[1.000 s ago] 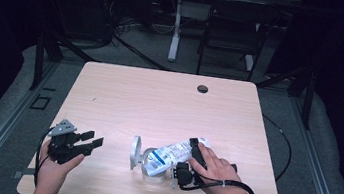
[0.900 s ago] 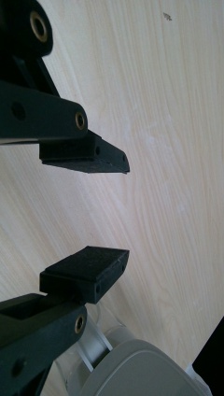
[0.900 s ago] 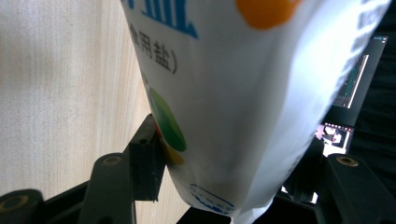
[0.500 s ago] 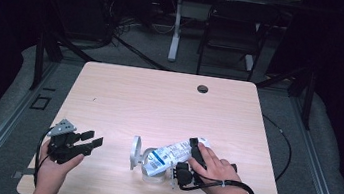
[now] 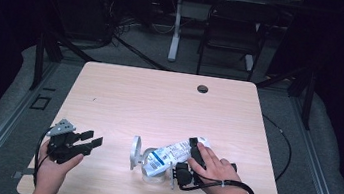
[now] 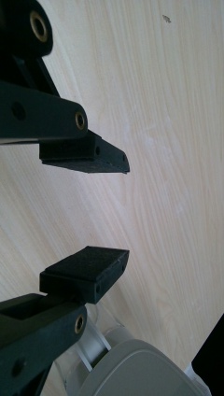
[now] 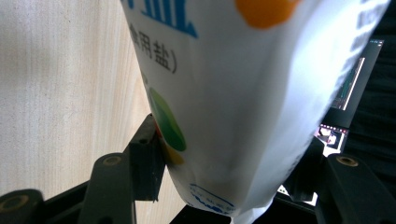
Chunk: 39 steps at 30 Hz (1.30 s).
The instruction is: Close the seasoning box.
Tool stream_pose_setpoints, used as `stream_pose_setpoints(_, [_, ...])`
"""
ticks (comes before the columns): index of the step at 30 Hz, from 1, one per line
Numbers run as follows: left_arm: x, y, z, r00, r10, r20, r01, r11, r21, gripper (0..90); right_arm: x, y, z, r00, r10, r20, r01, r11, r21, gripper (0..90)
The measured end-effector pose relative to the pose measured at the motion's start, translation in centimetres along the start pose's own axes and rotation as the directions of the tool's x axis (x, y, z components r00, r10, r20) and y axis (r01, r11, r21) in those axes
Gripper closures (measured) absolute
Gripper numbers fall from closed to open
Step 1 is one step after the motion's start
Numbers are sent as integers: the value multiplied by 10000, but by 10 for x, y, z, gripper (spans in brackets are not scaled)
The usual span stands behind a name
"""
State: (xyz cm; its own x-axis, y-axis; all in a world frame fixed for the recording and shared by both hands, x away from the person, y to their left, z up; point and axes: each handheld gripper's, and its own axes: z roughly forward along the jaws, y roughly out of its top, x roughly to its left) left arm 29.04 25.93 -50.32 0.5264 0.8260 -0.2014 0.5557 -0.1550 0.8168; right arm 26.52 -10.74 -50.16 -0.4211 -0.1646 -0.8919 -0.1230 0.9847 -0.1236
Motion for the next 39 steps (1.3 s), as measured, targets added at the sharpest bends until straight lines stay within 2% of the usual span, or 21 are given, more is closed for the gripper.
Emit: stream_pose_setpoints(39, [2,-1,0,10000,-83,-19,83,10000,11,516,-1,1,1,9999,-127,-53,127,9999,-109,423])
